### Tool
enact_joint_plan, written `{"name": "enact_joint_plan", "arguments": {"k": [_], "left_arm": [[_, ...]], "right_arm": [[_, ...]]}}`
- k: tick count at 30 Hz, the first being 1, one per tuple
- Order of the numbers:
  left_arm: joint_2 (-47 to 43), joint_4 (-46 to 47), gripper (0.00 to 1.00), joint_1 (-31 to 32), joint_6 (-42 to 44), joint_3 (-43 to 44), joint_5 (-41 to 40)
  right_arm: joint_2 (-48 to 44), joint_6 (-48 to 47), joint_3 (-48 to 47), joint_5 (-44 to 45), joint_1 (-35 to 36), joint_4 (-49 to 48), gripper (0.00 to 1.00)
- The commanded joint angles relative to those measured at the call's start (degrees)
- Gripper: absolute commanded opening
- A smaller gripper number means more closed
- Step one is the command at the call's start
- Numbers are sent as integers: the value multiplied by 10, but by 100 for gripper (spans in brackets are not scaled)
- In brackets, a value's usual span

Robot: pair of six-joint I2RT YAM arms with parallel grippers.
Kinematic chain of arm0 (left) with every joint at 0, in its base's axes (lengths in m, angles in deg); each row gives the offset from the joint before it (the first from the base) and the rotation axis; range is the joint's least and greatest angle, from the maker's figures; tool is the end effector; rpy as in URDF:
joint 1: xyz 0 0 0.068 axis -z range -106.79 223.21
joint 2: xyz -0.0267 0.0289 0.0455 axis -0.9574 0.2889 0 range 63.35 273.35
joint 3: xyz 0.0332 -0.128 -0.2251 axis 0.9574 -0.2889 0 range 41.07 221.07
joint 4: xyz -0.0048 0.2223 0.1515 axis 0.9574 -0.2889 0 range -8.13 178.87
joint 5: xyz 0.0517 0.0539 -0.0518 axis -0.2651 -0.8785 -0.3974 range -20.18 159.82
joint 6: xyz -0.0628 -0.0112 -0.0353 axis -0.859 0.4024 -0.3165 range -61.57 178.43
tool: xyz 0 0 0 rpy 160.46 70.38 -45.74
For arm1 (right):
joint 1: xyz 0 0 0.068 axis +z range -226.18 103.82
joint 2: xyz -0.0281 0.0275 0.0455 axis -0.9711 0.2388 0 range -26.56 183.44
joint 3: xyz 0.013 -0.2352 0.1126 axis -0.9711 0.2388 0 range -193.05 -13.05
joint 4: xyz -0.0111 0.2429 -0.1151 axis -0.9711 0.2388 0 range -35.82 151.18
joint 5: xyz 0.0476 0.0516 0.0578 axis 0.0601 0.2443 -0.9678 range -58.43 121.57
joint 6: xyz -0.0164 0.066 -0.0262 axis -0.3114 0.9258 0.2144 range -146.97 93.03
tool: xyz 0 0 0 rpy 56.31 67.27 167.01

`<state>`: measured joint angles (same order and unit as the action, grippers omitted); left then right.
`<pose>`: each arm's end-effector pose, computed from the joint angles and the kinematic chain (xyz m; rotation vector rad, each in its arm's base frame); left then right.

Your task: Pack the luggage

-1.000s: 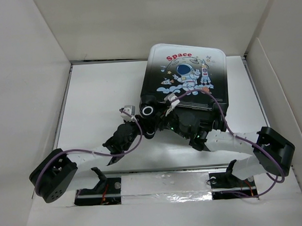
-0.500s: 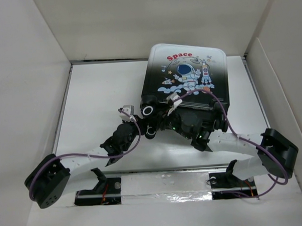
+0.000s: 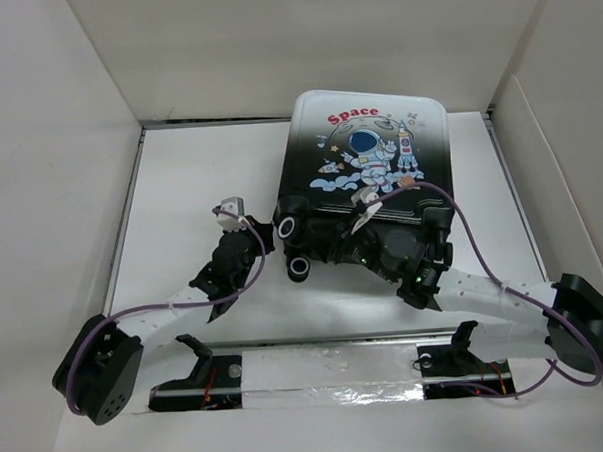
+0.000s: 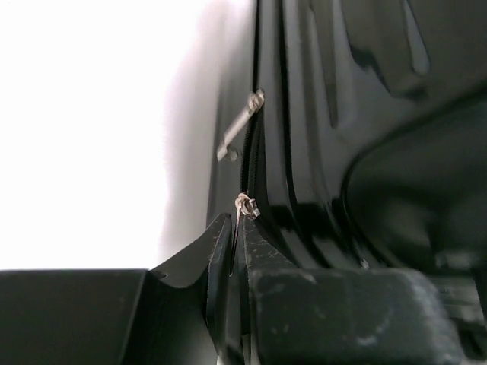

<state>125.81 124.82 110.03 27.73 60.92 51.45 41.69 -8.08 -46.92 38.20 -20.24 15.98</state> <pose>0.2204 -0.1411 0.1944 -0.1539 1.7117 -0.6127 0.1757 0.2473 0.2630 -0.4091 1.5283 0.9530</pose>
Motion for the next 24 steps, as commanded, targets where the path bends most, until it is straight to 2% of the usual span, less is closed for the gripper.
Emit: {"name": "enact_joint_plan", "arguments": {"k": [1,6,8,10,11,13,14,17,20,24], "left_arm": [[44,29,0,-57,33,36,-75],[79,83,0,-86,36,55,-37],[100,154,0,-104,72,60,29],[117,191,0,-104,81,71,53],[118,192,0,-104,83,76,86],[119,200,0,-92,75,71,88],[118,205,0,-92,71,68,92],[115,210,0,-92,69,62,109],[101,201,0,-92,69,63,118],[92,185,0,-87,74,69,121]], "right_arm": [[-38,7,-8,19,4,-36,12],[-47,8,5,26,9,-27,11],[-51,9,6,22,14,-27,11],[-49,10,3,16,14,-14,12],[-42,10,-6,15,20,-7,17],[-30,5,-17,24,25,14,32],[-15,8,-25,28,25,23,59],[29,17,-72,38,25,58,90],[72,33,-118,27,25,63,99],[143,79,-165,5,25,32,100]]}}
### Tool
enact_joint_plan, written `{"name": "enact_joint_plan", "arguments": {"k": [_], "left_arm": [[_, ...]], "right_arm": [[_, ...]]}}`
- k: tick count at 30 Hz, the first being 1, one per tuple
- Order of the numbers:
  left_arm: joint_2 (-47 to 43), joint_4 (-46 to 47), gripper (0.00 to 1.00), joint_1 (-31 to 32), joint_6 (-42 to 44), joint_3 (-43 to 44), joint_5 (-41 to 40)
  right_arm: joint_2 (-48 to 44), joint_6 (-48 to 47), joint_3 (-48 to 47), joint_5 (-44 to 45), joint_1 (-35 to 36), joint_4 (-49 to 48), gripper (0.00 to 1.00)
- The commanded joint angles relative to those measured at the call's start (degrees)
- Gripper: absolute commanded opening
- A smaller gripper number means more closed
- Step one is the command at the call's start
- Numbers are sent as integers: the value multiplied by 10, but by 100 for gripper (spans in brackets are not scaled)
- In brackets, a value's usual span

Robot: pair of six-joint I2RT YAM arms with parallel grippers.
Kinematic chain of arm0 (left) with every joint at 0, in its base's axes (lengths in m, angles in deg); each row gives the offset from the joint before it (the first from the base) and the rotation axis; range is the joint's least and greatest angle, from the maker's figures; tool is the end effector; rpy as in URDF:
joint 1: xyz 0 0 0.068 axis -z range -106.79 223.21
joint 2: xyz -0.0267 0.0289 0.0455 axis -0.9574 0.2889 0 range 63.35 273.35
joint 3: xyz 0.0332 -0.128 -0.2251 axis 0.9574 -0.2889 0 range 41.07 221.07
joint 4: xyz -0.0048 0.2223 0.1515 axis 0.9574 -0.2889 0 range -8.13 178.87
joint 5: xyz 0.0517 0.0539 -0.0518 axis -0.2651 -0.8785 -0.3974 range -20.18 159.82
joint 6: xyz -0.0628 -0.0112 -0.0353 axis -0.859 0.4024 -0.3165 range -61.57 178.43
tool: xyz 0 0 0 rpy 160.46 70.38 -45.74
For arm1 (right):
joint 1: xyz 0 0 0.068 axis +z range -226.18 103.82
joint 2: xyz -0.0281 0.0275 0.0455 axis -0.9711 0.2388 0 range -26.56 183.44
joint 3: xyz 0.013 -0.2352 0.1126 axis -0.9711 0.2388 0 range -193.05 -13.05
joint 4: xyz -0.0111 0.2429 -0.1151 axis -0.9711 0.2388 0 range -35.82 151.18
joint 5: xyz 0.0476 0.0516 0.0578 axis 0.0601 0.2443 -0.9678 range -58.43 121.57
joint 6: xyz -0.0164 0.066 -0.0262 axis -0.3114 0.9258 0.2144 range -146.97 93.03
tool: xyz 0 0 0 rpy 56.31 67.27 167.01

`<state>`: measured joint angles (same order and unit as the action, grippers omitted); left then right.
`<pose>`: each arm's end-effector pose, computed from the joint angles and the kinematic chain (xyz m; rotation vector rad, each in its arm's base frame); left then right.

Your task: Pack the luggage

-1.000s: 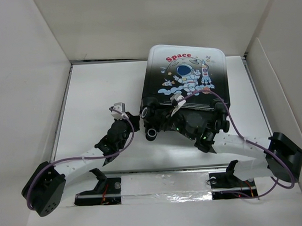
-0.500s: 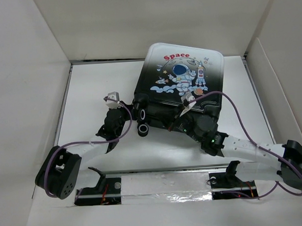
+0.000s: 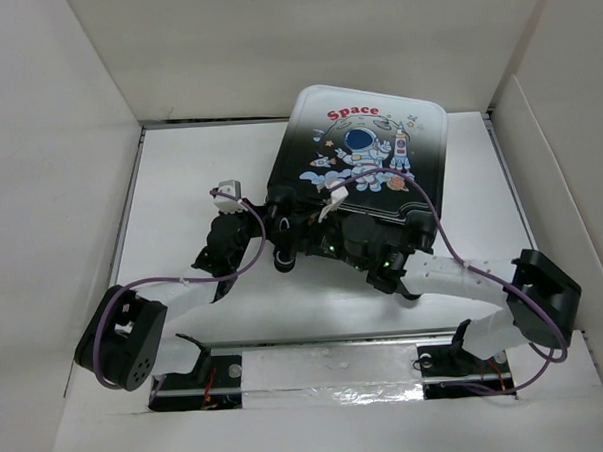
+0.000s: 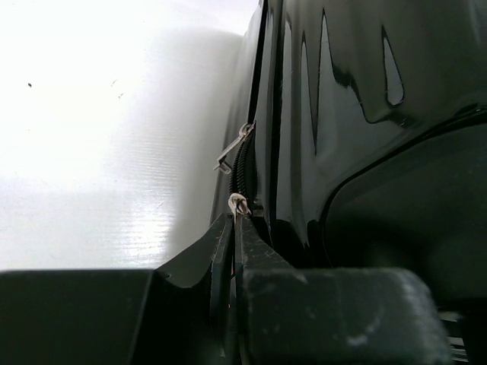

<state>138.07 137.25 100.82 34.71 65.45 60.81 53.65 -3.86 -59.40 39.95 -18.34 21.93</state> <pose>0.2659 -0.1283 0.1953 -0.0689 1.6325 -0.5662 0.1963 0.2955 0.2668 -0.3881 1.6424 0.9687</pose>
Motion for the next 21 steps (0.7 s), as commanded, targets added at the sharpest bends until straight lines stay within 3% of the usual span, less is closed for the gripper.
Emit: {"name": "enact_joint_plan", "arguments": {"k": [1,10,15,21], "left_arm": [[-33,58,0,5,4,23,29],[-36,67,0,10,-4,18,44],[-42,61,0,10,-4,20,47],[-34,67,0,10,-12,28,56]], "right_arm": [[47,46,-47,-20,-2,-27,100],[106,149,-72,-42,-26,-33,100],[62,178,-15,-14,-32,-37,100],[24,195,71,62,0,-39,84]]}}
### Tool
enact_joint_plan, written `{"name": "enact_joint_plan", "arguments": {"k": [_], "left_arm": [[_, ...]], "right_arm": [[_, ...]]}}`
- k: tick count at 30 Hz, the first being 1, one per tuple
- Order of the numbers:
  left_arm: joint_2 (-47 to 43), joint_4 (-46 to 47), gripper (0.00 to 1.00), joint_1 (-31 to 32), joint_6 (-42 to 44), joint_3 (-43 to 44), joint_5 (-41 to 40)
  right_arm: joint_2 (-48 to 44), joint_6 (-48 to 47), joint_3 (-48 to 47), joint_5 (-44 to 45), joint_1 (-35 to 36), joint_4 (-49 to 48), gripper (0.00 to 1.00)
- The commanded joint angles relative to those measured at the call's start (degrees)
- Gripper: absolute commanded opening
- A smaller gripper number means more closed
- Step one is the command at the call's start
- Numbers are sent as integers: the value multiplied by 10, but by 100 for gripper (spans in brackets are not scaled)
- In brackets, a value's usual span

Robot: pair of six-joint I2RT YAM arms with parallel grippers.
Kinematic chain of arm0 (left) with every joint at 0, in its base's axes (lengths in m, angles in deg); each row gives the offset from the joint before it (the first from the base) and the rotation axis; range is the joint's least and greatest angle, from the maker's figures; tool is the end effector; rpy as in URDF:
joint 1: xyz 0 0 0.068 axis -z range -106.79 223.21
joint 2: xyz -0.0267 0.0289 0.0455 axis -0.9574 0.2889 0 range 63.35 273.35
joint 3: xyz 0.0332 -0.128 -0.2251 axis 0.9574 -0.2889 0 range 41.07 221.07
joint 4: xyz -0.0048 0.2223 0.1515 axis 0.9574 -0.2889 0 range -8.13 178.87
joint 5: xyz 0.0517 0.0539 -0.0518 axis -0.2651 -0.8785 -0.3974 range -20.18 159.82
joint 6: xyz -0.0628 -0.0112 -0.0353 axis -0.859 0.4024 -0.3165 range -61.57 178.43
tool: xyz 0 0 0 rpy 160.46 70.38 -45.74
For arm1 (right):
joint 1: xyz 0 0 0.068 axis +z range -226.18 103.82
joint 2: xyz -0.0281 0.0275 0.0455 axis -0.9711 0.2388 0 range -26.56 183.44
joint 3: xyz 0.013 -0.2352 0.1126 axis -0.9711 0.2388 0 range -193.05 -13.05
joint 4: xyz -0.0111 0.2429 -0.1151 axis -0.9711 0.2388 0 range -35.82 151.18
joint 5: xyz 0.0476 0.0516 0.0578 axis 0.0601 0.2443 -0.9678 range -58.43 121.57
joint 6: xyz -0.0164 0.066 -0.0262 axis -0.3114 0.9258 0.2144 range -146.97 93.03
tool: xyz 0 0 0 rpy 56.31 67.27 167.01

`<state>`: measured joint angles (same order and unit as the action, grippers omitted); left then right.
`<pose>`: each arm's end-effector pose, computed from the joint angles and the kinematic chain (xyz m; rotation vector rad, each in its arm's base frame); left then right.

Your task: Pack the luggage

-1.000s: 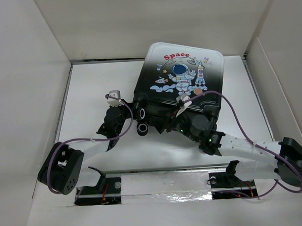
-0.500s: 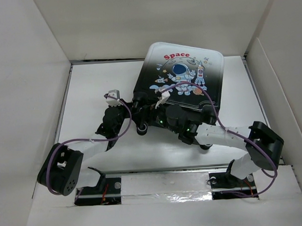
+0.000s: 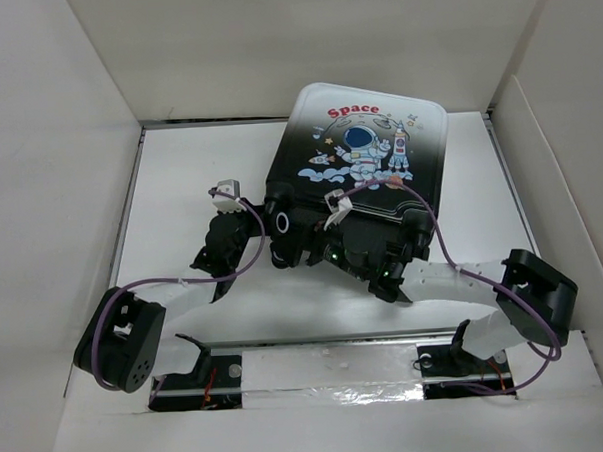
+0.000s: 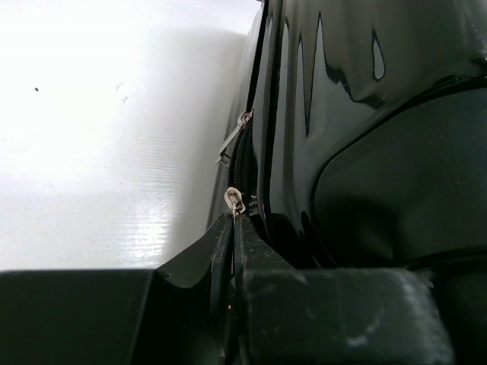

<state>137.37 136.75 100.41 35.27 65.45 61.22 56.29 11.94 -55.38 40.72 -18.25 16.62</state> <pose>0.2657 -0.1263 0.1975 -0.0613 1.6286 -0.5601 0.1960 0.2945 0.2377 -0.1580 1.7469 1.1496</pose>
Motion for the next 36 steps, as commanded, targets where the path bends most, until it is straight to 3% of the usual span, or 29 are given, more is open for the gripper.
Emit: {"name": "enact_joint_plan", "arguments": {"k": [1,5,11,17,26,32,36], "left_arm": [[-27,71,0,15,-19,28,52],[-32,69,0,15,-19,31,53],[-34,64,0,15,-15,27,46],[-33,67,0,15,-18,27,49],[-36,66,0,15,-19,28,49],[-31,67,0,15,-19,36,49],[-26,71,0,15,-19,44,50]], "right_arm": [[-2,39,30,54,-1,15,84],[19,21,5,45,-1,2,100],[52,-15,-72,18,-7,-3,100],[82,24,-108,13,-34,1,100],[90,112,-76,23,-66,-80,99],[57,192,26,69,-73,-154,99],[59,217,14,68,-85,-131,99]]}}
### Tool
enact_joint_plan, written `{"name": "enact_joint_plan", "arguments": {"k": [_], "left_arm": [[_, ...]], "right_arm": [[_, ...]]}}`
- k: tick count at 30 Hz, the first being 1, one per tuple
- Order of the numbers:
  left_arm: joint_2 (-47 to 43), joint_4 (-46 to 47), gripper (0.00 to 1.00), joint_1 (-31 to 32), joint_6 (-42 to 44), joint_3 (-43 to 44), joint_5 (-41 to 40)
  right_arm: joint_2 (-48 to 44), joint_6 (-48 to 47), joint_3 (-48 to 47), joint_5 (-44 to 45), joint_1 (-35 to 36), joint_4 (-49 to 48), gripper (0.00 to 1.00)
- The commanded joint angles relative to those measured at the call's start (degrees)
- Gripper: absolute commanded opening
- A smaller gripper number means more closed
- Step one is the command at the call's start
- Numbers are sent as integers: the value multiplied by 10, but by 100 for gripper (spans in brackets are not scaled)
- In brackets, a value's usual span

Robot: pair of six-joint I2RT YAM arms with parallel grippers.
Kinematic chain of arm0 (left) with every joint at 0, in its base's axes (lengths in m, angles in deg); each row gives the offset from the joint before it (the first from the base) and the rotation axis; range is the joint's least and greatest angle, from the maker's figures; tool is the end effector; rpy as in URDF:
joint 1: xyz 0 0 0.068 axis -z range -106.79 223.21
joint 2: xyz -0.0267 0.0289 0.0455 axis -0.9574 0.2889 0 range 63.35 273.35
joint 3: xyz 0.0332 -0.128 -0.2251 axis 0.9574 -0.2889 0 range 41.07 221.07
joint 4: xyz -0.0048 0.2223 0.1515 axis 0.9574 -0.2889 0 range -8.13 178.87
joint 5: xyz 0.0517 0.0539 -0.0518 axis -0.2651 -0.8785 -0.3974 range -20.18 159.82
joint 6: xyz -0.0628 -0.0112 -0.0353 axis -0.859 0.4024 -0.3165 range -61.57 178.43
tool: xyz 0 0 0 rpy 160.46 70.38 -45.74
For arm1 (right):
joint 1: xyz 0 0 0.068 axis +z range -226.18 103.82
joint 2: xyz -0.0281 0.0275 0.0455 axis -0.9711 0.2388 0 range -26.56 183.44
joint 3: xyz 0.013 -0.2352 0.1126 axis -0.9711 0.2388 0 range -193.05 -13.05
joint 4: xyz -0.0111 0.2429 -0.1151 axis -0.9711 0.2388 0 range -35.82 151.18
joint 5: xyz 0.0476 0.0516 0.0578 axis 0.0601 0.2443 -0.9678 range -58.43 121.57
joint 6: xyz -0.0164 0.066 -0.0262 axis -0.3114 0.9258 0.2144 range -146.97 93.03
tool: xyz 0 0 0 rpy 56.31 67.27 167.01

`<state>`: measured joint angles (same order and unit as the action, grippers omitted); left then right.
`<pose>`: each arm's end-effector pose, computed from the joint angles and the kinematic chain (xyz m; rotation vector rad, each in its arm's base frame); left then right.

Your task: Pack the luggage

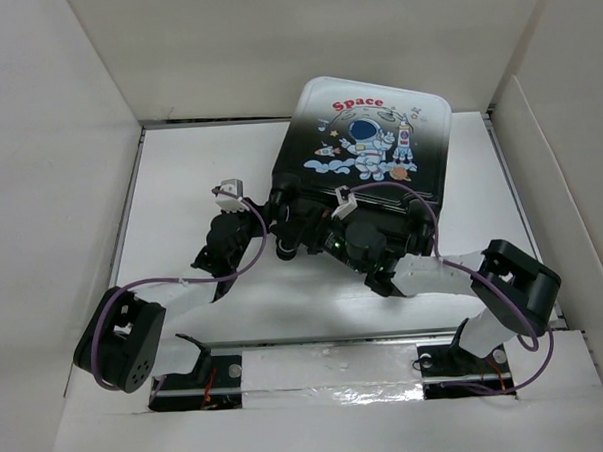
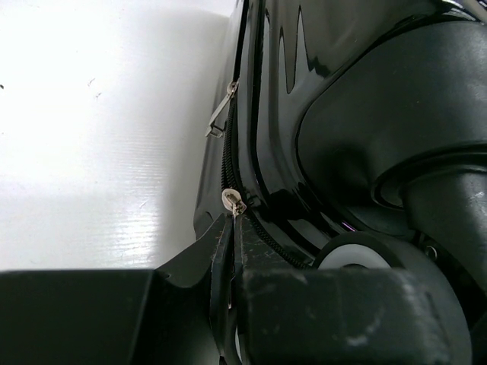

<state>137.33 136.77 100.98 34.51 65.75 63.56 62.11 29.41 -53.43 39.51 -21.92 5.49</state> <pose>0.2643 -0.1317 0.1995 -0.0323 1.6288 -0.6120 0.2179 0.2884 0.2172 0.1540 1.7410 1.3752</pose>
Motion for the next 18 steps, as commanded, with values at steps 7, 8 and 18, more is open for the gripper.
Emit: {"name": "enact_joint_plan", "arguments": {"k": [7,8,18], "left_arm": [[-8,83,0,-20,-4,55,25],[-2,85,0,-20,-2,61,24],[64,111,0,-32,64,123,4]], "right_arm": [[-30,-12,5,64,-26,-13,90],[-45,-27,5,84,-18,12,94],[-267,-186,30,123,38,290,39]]}}
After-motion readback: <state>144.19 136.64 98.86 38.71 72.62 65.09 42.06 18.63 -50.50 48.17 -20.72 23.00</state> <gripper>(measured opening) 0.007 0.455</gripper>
